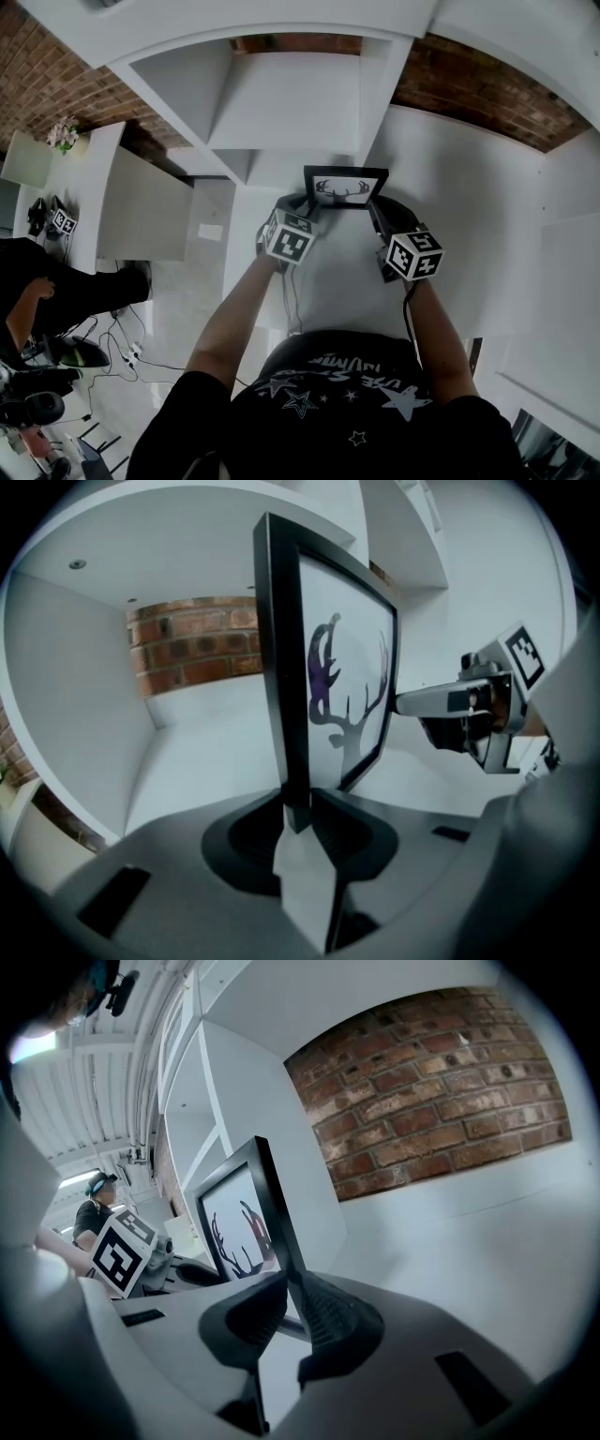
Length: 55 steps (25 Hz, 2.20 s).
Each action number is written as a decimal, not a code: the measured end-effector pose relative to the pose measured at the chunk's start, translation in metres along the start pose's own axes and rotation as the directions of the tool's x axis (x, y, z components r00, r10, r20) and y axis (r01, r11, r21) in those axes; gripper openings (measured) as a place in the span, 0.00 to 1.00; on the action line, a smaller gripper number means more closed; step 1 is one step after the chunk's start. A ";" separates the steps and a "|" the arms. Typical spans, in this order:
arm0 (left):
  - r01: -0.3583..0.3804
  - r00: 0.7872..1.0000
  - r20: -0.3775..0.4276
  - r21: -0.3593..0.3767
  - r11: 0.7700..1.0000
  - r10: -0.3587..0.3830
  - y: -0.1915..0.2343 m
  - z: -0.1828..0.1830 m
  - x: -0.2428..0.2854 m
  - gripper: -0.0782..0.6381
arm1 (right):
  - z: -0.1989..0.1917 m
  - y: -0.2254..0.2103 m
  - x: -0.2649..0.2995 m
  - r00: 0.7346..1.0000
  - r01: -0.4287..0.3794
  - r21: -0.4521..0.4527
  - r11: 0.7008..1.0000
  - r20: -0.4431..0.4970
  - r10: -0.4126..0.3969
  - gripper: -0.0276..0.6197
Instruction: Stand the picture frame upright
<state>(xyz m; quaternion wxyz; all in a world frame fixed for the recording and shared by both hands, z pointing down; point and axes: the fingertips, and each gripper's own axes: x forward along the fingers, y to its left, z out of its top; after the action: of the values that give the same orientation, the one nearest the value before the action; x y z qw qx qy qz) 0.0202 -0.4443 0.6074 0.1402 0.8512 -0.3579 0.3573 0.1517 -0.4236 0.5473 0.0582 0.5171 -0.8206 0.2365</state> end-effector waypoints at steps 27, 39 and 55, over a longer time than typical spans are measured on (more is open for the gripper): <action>0.006 1.000 0.008 -0.110 0.994 -0.006 0.003 -0.013 -0.027 0.36 | -0.018 0.001 -0.007 1.000 0.001 0.036 0.999 -0.028 0.000 0.26; 0.019 0.994 0.110 -0.262 0.965 0.010 -0.021 -0.059 -0.086 0.36 | -0.039 0.018 -0.034 0.998 0.064 0.036 0.997 -0.028 -0.063 0.26; 0.168 0.966 0.224 -0.169 0.971 -0.128 -0.054 -0.099 -0.198 0.35 | -0.054 0.129 -0.109 0.985 0.167 0.029 0.985 0.043 -0.169 0.25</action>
<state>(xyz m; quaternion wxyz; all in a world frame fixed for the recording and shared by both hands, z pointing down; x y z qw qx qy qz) -0.0884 -0.2568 0.5377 0.2069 0.8919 -0.3379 0.2182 0.0800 -0.2644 0.5158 0.0531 0.5903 -0.7721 0.2293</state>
